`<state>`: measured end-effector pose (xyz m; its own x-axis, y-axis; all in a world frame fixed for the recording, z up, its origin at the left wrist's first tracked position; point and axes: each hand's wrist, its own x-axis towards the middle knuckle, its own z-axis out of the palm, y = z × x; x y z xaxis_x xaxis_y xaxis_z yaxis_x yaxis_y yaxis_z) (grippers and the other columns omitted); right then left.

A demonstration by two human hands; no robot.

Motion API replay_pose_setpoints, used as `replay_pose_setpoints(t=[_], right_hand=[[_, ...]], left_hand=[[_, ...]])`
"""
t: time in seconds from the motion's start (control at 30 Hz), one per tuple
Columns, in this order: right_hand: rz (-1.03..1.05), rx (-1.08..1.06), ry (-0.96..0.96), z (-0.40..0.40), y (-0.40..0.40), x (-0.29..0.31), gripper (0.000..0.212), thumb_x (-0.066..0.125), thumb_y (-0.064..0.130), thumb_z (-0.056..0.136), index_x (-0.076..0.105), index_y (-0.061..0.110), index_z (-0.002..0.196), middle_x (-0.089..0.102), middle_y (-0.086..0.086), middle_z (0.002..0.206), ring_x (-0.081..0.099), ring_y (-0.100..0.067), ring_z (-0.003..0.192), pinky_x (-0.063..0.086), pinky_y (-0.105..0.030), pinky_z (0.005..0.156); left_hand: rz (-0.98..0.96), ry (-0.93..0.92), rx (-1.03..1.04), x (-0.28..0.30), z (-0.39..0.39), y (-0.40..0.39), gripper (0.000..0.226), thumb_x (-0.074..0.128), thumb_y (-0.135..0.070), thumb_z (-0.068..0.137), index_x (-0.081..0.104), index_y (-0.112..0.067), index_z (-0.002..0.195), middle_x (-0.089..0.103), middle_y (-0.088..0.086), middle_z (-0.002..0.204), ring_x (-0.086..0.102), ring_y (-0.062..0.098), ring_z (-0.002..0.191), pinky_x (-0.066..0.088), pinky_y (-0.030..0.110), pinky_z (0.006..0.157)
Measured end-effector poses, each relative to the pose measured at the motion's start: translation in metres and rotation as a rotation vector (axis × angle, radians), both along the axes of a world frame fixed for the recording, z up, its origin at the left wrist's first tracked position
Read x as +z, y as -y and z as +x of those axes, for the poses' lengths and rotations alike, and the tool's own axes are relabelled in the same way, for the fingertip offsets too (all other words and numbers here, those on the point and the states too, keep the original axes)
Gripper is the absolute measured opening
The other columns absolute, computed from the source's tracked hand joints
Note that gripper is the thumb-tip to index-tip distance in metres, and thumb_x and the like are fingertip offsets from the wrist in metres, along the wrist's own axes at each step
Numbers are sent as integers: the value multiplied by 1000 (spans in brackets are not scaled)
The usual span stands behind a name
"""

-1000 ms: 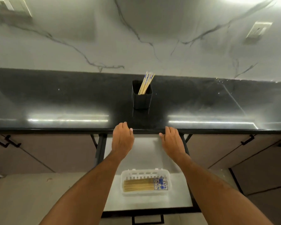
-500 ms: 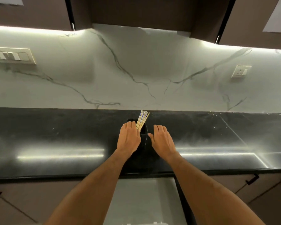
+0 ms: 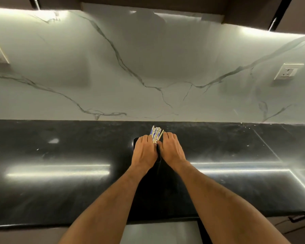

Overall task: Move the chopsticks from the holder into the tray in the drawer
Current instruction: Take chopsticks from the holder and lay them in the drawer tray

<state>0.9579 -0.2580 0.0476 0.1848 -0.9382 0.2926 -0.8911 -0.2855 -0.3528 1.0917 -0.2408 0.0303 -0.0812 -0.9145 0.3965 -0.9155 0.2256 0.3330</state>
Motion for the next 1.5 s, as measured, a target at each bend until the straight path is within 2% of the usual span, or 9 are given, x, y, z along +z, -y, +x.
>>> replay_pose_setpoints(t=[0.17,0.3,0.4,0.57,0.77,0.93,1.07,1.17,1.5], right_hand=[[107,-176,350,10,27,-15,26,63,25,99,59,9,120,64,-5,117,59,-20,108,52,-33,93],[243,-293,704,18,43,-13,26,76,21,90,65,11,111,68,9,90,69,-7,83,53,-17,70],[277,-305,785,26,51,-15,25,79,19,87,71,10,108,76,-1,97,73,-13,87,61,-30,80],[337,-355,812,32,59,-19,20,80,12,85,76,8,105,78,-7,98,74,-18,91,62,-36,84],[343,-389,840,33,62,-18,22,80,7,85,76,7,107,78,-6,98,74,-14,87,57,-19,66],[351,-378,847,36,63,-15,23,77,5,87,76,6,109,78,-8,99,75,-16,88,62,-27,75],[359,-346,849,37,61,-14,24,76,4,88,75,7,112,77,-7,102,74,-16,92,60,-25,75],[365,-328,848,38,61,-14,27,77,6,87,75,7,114,78,-8,104,75,-17,93,63,-35,85],[301,-349,827,39,58,-6,16,79,10,87,77,11,103,79,-4,94,76,-15,85,64,-40,80]], left_hand=[[6,-34,-7,-14,0,16,32,44,-32,106,58,-10,124,65,6,117,59,17,102,49,30,94],[19,-19,-25,-23,1,19,26,48,-18,102,61,-7,122,67,7,112,60,19,101,49,33,98],[21,-16,-27,-27,3,18,22,50,-14,99,63,-8,116,67,6,104,59,18,96,50,34,96],[14,5,-55,-30,4,17,27,47,-18,99,62,-10,120,65,3,106,58,16,98,50,34,97],[13,-2,-41,-31,3,17,29,46,-23,101,61,-11,123,65,4,108,57,15,97,51,34,94],[-6,-35,-14,-31,3,16,29,51,-24,101,61,-11,125,66,3,109,59,14,97,52,32,94],[-21,-31,-10,-31,3,16,27,53,-23,100,64,-13,122,68,2,106,60,13,95,53,32,92],[-19,-42,0,-31,3,16,25,52,-22,100,64,-13,120,67,1,103,59,12,91,54,31,89],[43,-169,43,-25,4,14,18,54,-17,100,62,-11,115,66,3,105,56,11,88,46,24,80]])
